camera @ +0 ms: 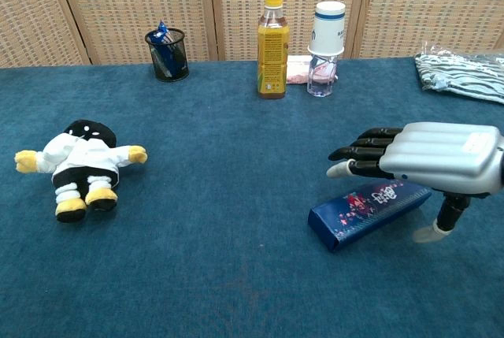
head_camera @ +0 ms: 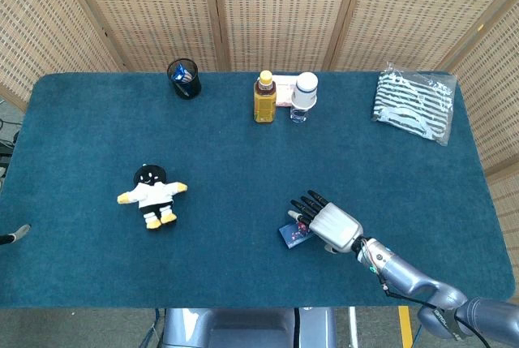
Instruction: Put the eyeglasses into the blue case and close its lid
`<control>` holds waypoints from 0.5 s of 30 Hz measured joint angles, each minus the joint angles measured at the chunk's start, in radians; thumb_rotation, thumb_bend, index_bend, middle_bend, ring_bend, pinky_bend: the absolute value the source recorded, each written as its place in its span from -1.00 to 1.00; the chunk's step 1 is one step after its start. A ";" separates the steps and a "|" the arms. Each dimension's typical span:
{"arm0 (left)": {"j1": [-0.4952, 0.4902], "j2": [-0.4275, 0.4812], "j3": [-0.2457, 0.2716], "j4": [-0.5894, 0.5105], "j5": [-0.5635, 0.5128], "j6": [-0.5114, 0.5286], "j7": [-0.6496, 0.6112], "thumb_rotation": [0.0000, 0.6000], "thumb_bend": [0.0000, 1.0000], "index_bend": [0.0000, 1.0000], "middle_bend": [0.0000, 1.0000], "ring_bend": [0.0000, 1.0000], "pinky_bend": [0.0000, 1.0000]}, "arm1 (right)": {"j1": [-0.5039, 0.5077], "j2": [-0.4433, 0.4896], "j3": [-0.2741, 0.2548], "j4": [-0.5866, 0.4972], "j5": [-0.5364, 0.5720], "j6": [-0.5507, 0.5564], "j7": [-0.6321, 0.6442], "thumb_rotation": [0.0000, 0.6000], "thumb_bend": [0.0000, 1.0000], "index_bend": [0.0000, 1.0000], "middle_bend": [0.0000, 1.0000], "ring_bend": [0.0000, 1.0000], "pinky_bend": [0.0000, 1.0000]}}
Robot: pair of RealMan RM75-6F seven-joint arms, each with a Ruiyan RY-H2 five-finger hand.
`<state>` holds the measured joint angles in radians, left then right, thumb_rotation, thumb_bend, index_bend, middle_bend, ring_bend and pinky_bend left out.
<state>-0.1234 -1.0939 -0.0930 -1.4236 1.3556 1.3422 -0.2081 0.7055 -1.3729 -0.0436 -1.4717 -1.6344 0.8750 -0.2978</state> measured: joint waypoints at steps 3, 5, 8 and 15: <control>-0.001 0.000 -0.001 0.002 -0.002 -0.003 -0.001 1.00 -1.00 -1.00 -1.00 -1.00 -1.00 | 0.007 -0.014 0.000 0.014 0.007 -0.018 -0.013 1.00 -0.58 -0.92 -1.00 -1.00 -1.00; -0.001 0.000 -0.001 0.002 -0.002 -0.003 -0.002 1.00 -1.00 -1.00 -1.00 -1.00 -1.00 | 0.014 -0.023 0.000 0.024 0.015 -0.040 -0.023 1.00 -0.58 -0.92 -1.00 -1.00 -1.00; -0.001 0.000 -0.001 0.003 -0.003 -0.003 -0.003 1.00 -1.00 -1.00 -1.00 -1.00 -1.00 | 0.025 -0.038 0.001 0.043 0.032 -0.068 -0.039 1.00 -0.57 -0.82 -0.97 -1.00 -1.00; -0.003 -0.001 -0.001 0.005 -0.005 -0.010 -0.003 1.00 -1.00 -1.00 -1.00 -1.00 -1.00 | 0.029 -0.068 0.008 0.078 0.041 -0.060 -0.028 1.00 -0.49 -0.42 -0.56 -1.00 -1.00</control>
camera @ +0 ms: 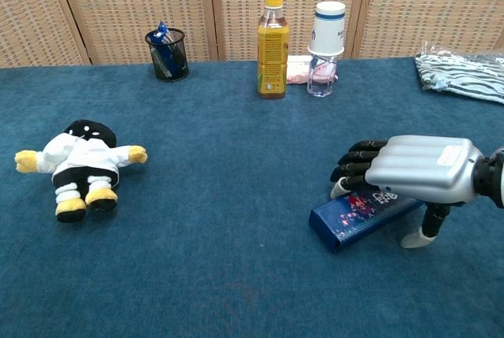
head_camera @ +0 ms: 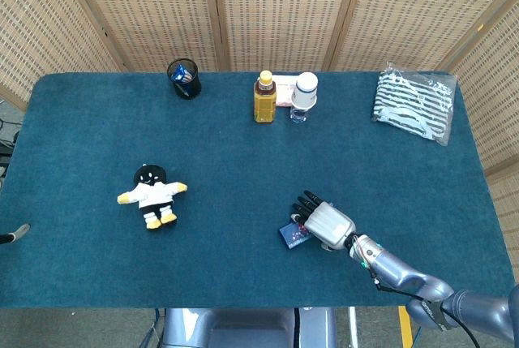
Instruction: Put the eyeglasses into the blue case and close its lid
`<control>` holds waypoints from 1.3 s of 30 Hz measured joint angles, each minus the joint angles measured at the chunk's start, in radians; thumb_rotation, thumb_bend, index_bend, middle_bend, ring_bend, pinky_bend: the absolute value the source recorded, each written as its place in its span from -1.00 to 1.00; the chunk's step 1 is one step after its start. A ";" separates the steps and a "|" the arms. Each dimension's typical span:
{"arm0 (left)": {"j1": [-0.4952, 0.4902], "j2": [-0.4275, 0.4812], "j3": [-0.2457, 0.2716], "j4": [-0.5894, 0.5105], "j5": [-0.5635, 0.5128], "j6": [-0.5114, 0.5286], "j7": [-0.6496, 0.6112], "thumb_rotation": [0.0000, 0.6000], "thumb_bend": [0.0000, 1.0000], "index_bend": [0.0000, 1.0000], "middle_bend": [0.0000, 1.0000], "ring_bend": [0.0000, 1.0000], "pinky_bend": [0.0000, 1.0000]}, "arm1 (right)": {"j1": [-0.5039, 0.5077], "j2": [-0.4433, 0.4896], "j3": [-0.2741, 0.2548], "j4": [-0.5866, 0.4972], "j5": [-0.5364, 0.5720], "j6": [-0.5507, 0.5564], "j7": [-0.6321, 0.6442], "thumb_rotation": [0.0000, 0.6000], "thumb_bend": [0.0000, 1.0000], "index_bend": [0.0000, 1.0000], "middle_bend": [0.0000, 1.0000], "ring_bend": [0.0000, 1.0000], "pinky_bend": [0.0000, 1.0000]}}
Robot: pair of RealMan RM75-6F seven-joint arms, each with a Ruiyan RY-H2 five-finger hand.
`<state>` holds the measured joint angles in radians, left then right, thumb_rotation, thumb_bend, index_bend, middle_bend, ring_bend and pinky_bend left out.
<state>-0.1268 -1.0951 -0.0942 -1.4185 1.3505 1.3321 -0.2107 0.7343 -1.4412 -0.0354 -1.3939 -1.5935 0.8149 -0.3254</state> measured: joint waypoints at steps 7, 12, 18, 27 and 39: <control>-0.001 -0.001 0.000 0.000 -0.002 -0.002 0.003 1.00 -1.00 -1.00 -1.00 -1.00 -1.00 | -0.005 -0.034 0.004 0.044 0.007 0.022 0.026 1.00 -0.30 -0.16 -0.30 -1.00 -1.00; -0.001 -0.001 0.000 0.000 -0.001 -0.002 0.004 1.00 -1.00 -1.00 -1.00 -1.00 -1.00 | -0.012 -0.046 0.003 0.060 0.007 0.041 0.038 1.00 -0.27 -0.06 -0.21 -1.00 -1.00; 0.000 -0.001 0.000 -0.002 -0.001 0.000 0.007 1.00 -1.00 -1.00 -1.00 -1.00 -1.00 | -0.012 -0.041 -0.006 0.056 0.006 0.038 0.056 1.00 -0.42 -0.18 -0.51 -1.00 -1.00; 0.002 0.001 0.001 -0.004 0.003 0.006 0.002 1.00 -1.00 -1.00 -1.00 -1.00 -1.00 | -0.016 0.002 -0.012 -0.013 0.029 0.023 0.018 1.00 -1.00 -0.99 -1.00 -1.00 -1.00; 0.023 0.019 0.008 -0.024 0.041 0.061 -0.022 1.00 -1.00 -1.00 -1.00 -1.00 -1.00 | -0.093 0.176 -0.007 -0.281 0.084 0.137 -0.093 1.00 -1.00 -1.00 -1.00 -1.00 -1.00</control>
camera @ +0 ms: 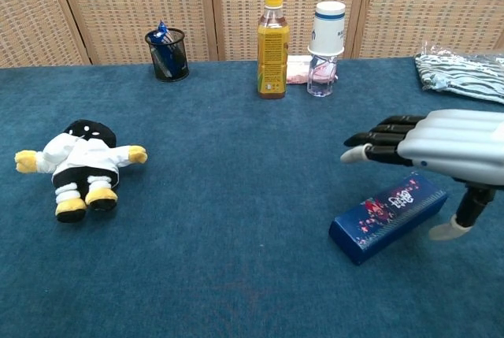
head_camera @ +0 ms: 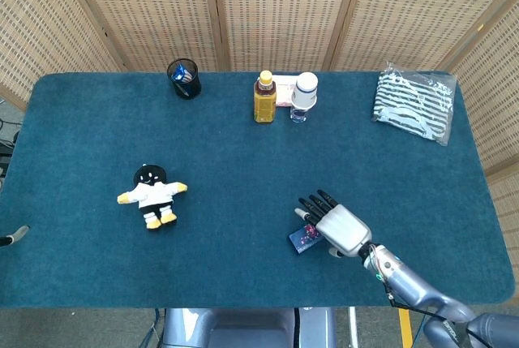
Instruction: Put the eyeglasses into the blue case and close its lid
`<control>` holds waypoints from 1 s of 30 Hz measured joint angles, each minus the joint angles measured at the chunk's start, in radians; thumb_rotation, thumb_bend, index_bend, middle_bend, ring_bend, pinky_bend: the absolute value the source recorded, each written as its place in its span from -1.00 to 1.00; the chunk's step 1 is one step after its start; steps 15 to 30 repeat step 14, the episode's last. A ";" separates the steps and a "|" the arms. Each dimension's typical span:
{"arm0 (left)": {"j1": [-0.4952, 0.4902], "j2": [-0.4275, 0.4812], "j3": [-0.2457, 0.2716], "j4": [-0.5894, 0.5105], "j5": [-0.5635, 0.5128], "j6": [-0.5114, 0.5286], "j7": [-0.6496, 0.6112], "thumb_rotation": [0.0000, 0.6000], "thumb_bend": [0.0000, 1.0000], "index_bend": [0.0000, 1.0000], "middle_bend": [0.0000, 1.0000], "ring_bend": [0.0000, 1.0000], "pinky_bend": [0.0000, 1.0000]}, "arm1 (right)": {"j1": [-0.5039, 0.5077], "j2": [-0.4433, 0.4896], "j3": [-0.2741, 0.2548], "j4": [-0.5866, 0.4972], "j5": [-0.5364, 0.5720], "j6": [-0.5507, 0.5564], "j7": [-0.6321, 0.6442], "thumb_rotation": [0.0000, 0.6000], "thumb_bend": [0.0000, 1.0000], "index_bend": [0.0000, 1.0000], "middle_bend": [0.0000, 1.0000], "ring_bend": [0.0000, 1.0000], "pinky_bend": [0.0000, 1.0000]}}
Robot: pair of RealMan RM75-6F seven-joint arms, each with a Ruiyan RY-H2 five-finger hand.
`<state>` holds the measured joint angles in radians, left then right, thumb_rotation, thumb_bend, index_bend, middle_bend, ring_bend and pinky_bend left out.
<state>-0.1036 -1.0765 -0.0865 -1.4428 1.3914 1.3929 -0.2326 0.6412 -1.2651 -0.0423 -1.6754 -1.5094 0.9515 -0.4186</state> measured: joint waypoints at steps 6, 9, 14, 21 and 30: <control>0.026 0.016 0.007 -0.022 0.023 0.056 0.007 1.00 -1.00 -1.00 -1.00 -1.00 -1.00 | -0.117 0.076 -0.005 -0.040 -0.028 0.230 0.067 1.00 -1.00 -1.00 -1.00 -1.00 -1.00; 0.037 0.020 0.012 -0.029 0.042 0.086 0.007 1.00 -1.00 -1.00 -1.00 -1.00 -1.00 | -0.191 0.088 -0.001 -0.013 -0.043 0.375 0.150 1.00 -1.00 -1.00 -1.00 -1.00 -1.00; 0.055 0.022 0.023 -0.034 0.083 0.133 0.010 1.00 -1.00 -1.00 -1.00 -1.00 -1.00 | -0.316 0.081 0.013 0.093 -0.025 0.525 0.329 1.00 -1.00 -1.00 -1.00 -1.00 -1.00; 0.055 0.022 0.023 -0.034 0.083 0.133 0.010 1.00 -1.00 -1.00 -1.00 -1.00 -1.00 | -0.316 0.081 0.013 0.093 -0.025 0.525 0.329 1.00 -1.00 -1.00 -1.00 -1.00 -1.00; 0.055 0.022 0.023 -0.034 0.083 0.133 0.010 1.00 -1.00 -1.00 -1.00 -1.00 -1.00 | -0.316 0.081 0.013 0.093 -0.025 0.525 0.329 1.00 -1.00 -1.00 -1.00 -1.00 -1.00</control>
